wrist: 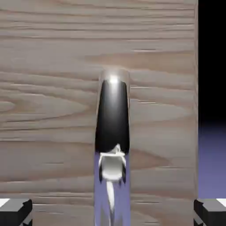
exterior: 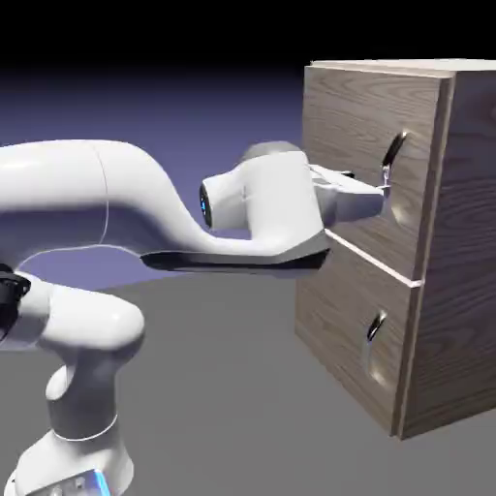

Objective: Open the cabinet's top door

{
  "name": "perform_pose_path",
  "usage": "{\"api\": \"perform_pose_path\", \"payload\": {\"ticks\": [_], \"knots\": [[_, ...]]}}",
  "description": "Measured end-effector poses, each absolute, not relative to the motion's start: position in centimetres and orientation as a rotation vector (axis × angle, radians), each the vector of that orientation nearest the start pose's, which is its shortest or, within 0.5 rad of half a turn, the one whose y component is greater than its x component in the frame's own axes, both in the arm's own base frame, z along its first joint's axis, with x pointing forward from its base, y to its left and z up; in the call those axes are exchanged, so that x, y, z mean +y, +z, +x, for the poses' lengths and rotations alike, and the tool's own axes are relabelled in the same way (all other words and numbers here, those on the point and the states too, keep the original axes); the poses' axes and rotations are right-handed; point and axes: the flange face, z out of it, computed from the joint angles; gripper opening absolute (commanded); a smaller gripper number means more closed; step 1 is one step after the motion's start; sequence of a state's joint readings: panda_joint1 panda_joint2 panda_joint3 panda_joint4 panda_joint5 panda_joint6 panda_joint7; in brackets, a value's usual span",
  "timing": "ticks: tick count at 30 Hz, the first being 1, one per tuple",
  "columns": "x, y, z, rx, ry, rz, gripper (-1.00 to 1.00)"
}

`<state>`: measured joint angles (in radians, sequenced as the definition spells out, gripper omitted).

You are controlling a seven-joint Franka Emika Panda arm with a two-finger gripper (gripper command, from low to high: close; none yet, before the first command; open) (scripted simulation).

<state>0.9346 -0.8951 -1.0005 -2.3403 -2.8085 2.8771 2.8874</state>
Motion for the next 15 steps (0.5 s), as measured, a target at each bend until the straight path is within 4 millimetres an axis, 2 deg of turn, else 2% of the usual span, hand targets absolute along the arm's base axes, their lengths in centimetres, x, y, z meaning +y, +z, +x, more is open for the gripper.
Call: {"api": "perform_pose_path", "payload": {"ticks": [1, 2, 4, 15], "knots": [[-8.1, 53.1, 42.7, 0.682, -1.727, -1.763, 0.00], [-8.0, 53.1, 43.7, 0.680, -1.729, -1.764, -1.00], [-8.0, 53.1, 43.7, 0.680, -1.729, -1.764, -1.00], [-5.0, 53.1, 37.2, 0.866, -1.849, -1.747, -1.00]]}}
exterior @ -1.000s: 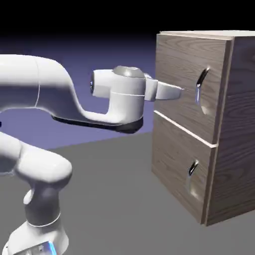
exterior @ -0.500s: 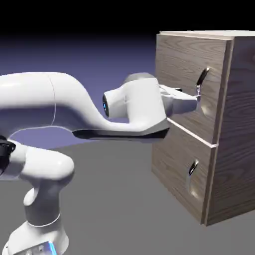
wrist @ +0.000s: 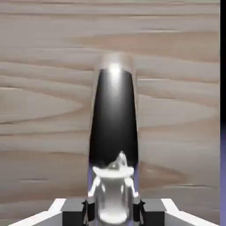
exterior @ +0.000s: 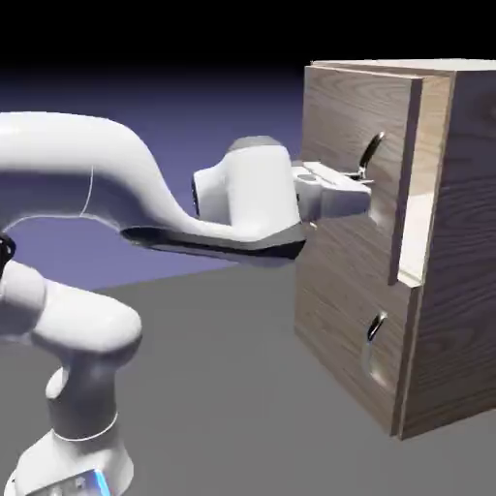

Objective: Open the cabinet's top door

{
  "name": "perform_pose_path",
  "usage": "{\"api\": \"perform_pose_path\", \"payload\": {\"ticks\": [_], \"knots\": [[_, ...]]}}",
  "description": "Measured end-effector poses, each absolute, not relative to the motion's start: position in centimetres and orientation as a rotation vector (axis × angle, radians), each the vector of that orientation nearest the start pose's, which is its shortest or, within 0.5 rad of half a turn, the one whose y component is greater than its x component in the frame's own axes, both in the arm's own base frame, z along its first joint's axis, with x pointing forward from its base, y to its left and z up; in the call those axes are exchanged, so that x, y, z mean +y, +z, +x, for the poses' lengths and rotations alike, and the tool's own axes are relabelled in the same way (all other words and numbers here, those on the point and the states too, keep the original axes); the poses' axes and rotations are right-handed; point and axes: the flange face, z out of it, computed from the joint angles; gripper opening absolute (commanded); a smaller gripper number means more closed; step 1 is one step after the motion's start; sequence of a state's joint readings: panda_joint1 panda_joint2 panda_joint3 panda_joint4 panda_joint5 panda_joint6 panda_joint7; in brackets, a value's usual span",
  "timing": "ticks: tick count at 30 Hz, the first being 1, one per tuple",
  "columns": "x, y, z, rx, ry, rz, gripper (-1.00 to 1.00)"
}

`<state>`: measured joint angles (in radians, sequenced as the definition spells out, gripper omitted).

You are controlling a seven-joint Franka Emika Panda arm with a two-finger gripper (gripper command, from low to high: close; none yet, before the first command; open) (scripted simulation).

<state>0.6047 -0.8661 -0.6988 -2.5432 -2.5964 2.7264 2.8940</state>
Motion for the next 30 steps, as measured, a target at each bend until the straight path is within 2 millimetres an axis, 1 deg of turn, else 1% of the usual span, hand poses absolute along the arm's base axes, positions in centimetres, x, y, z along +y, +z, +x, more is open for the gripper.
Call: {"api": "perform_pose_path", "payload": {"ticks": [7, 13, 19, 30], "knots": [[-2.7, 53.1, 33.7, 0.978, -1.918, -1.731, -1.00], [-0.7, 53.1, 31.1, 1.067, -1.969, -1.715, -1.00], [1.1, 53.1, 29.2, 1.139, -2.010, -1.701, -1.00], [4.2, 53.1, 26.4, 1.256, -2.072, -1.672, -1.00]]}}
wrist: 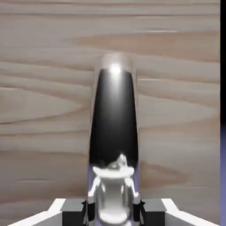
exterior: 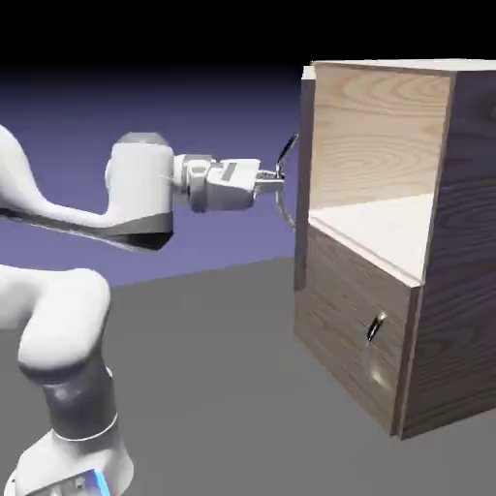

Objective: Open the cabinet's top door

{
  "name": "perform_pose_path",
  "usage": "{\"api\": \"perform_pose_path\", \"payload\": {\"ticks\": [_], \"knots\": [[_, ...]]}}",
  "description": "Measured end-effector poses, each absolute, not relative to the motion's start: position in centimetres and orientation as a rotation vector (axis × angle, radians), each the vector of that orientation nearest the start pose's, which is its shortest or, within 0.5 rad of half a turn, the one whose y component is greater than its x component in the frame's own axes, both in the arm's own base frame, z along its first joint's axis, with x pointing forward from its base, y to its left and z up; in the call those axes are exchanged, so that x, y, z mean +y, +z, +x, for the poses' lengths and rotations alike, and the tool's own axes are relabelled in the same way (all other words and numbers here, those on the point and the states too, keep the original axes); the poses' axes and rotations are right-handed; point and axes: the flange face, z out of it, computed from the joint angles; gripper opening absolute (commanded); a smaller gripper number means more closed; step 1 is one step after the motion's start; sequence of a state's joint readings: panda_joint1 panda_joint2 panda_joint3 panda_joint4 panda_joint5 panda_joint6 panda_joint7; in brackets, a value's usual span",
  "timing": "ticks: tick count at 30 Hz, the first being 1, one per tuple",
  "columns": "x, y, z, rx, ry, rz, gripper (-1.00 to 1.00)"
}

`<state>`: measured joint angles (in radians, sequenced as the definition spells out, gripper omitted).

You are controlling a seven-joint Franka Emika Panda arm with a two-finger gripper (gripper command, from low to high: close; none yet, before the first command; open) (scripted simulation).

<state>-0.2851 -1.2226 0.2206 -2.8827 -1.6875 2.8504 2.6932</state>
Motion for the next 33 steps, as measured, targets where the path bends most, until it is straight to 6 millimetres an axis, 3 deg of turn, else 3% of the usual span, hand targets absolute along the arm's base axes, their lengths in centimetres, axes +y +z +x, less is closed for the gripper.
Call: {"api": "perform_pose_path", "payload": {"ticks": [8, 16, 23, 33], "knots": [[7.1, 53.1, 24.3, 1.357, -2.125, -1.644, -1.00], [11.9, 53.1, 21.5, 1.517, -2.199, -1.590, -1.00], [17.6, 53.1, 19.4, 1.696, -2.275, -1.520, -1.00], [27.6, 53.1, 17.8, 2.005, -2.386, -1.369, -1.00]]}}
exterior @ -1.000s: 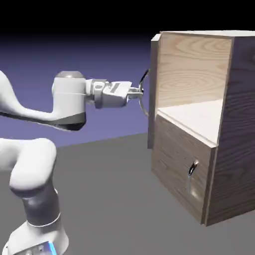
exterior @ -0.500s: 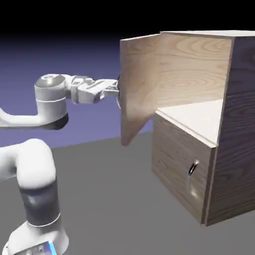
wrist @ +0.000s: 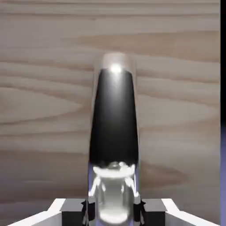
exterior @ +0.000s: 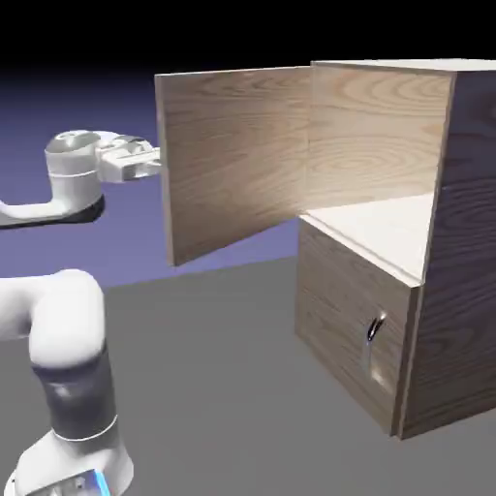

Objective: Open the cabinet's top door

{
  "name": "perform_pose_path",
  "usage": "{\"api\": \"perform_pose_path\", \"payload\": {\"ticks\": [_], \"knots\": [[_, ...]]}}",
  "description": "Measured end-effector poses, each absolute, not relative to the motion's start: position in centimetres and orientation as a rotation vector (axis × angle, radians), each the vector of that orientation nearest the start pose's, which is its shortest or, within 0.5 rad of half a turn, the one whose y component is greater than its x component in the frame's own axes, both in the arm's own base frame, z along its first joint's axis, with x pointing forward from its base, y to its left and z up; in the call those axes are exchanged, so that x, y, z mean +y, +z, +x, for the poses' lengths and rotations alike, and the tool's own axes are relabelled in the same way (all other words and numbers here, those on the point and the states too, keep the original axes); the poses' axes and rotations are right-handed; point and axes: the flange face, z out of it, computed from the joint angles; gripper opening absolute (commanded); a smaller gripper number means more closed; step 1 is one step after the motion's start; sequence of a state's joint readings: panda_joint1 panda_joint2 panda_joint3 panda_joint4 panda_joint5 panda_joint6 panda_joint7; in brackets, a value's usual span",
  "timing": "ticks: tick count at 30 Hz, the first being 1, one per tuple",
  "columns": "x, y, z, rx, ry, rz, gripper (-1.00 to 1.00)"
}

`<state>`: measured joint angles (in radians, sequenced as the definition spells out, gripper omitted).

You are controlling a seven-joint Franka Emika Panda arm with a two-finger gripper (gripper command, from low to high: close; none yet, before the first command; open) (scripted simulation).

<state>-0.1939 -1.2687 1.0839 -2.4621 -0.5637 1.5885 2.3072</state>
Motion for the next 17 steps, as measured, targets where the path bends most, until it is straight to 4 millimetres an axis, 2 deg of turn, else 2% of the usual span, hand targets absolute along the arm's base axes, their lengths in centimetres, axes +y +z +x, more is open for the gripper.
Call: {"api": "perform_pose_path", "payload": {"ticks": [9, 17], "knots": [[35.4, 53.1, 18.4, 2.247, -2.453, -1.223, -1.00], [41.2, 53.1, 19.9, 2.434, -2.492, -1.091, -1.00]]}}
